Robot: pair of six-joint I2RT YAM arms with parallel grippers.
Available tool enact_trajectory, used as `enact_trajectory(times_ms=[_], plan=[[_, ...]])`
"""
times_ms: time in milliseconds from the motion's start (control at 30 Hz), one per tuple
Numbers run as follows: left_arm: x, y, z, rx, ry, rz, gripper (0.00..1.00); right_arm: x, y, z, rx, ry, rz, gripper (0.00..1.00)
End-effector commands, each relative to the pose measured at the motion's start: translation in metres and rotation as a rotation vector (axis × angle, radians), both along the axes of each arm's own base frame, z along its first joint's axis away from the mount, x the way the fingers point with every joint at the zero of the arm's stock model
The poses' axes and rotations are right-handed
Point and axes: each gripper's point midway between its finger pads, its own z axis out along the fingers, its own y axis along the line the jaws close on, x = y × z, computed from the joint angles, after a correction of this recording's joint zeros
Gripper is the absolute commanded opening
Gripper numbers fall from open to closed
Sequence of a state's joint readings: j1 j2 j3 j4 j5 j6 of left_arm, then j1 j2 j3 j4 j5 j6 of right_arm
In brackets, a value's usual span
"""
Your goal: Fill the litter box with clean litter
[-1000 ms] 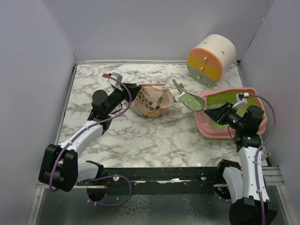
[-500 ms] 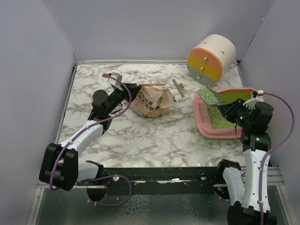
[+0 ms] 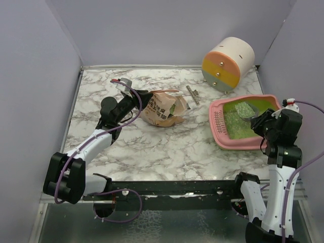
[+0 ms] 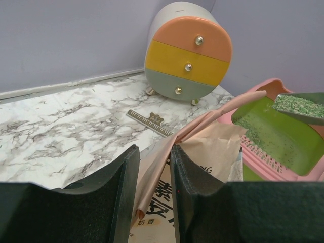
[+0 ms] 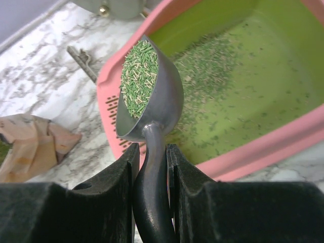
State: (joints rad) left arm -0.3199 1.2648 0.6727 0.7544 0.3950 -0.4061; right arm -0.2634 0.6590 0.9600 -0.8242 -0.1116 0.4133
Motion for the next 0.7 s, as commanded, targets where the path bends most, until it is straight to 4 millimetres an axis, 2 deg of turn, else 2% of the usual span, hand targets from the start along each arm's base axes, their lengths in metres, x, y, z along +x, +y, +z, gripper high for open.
enact_trajectory(times_ms=[0, 200, 467, 667], plan=[[0.004, 0.0, 0.007, -0.019, -0.013, 0.001, 0.33, -0.01, -0.023, 0.017, -0.112, 0.007, -0.09, 0.01], [0.005, 0.001, 0.005, -0.013, -0.014, 0.005, 0.33, -0.009, -0.028, 0.033, -0.169, 0.037, -0.068, 0.01], [0.006, 0.0, 0.004, -0.017, -0.004, 0.0, 0.33, -0.01, -0.047, 0.059, -0.304, 0.095, -0.096, 0.01], [0.007, -0.001, 0.002, -0.018, 0.004, -0.004, 0.33, -0.014, -0.055, 0.066, -0.357, 0.178, -0.133, 0.01]])
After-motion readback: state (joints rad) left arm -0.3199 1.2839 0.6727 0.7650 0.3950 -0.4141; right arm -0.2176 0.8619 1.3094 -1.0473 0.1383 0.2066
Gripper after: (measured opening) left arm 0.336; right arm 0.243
